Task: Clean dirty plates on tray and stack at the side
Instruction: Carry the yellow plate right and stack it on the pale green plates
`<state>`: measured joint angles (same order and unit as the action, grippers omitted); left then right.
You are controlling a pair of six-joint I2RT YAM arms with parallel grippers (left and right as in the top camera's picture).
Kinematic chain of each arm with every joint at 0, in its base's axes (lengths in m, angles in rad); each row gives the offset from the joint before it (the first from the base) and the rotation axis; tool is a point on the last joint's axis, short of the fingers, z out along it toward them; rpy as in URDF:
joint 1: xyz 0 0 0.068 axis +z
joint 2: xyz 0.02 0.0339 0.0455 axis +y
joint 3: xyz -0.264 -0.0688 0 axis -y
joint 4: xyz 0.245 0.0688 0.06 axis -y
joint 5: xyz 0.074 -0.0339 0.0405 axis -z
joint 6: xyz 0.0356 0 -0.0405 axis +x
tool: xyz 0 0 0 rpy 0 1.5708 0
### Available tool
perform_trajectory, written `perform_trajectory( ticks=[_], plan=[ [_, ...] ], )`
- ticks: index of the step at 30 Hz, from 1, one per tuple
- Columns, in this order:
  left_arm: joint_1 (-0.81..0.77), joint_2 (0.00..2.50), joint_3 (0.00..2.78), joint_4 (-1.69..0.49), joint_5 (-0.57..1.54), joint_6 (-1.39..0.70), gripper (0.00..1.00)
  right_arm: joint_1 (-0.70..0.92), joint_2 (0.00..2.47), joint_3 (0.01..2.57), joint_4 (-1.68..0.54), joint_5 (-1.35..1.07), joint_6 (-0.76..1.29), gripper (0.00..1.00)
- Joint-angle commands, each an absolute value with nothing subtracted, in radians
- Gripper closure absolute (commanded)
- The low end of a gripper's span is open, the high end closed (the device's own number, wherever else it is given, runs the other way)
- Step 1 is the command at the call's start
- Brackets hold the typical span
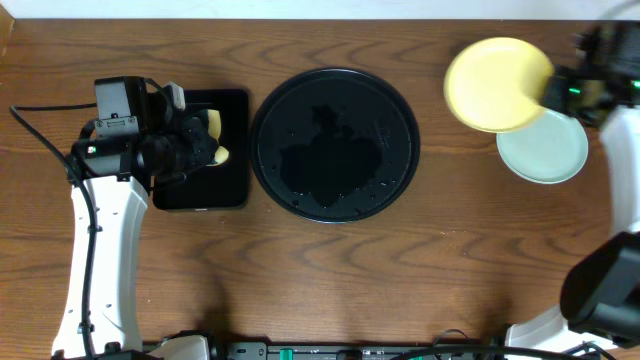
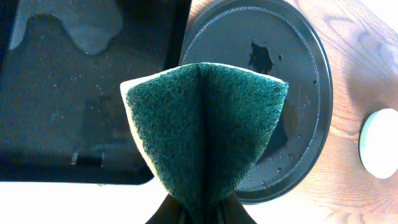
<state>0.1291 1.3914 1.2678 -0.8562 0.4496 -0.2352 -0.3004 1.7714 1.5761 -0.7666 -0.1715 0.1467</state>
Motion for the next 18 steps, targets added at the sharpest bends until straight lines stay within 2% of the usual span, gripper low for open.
perform_trajectory(
  ticks=[1, 7, 15, 16, 18],
  plan=[
    [0.134, 1.392, 1.262, -0.855, 0.430, -0.218, 0.92, -0.421, 1.757, 1.600, -0.799, -0.302, 0.183, 0.99],
    [0.134, 1.392, 1.262, -0.855, 0.403, -0.218, 0.92, -0.548, 1.812, 1.598, -0.820, -0.280, 0.186, 0.99],
    [0.134, 1.392, 1.262, -0.863, 0.402, -0.218, 0.92, -0.565, 1.882, 1.594, -0.824, -0.191, 0.186, 0.98],
    [0.134, 1.392, 1.262, -0.863, 0.401, -0.218, 0.92, -0.565, 1.888, 1.594, -0.828, -0.191, 0.186, 0.91],
    [0.134, 1.392, 1.262, -0.863, 0.387, -0.218, 0.92, -0.565, 1.896, 1.594, -0.832, -0.191, 0.187, 0.59]
  ],
)
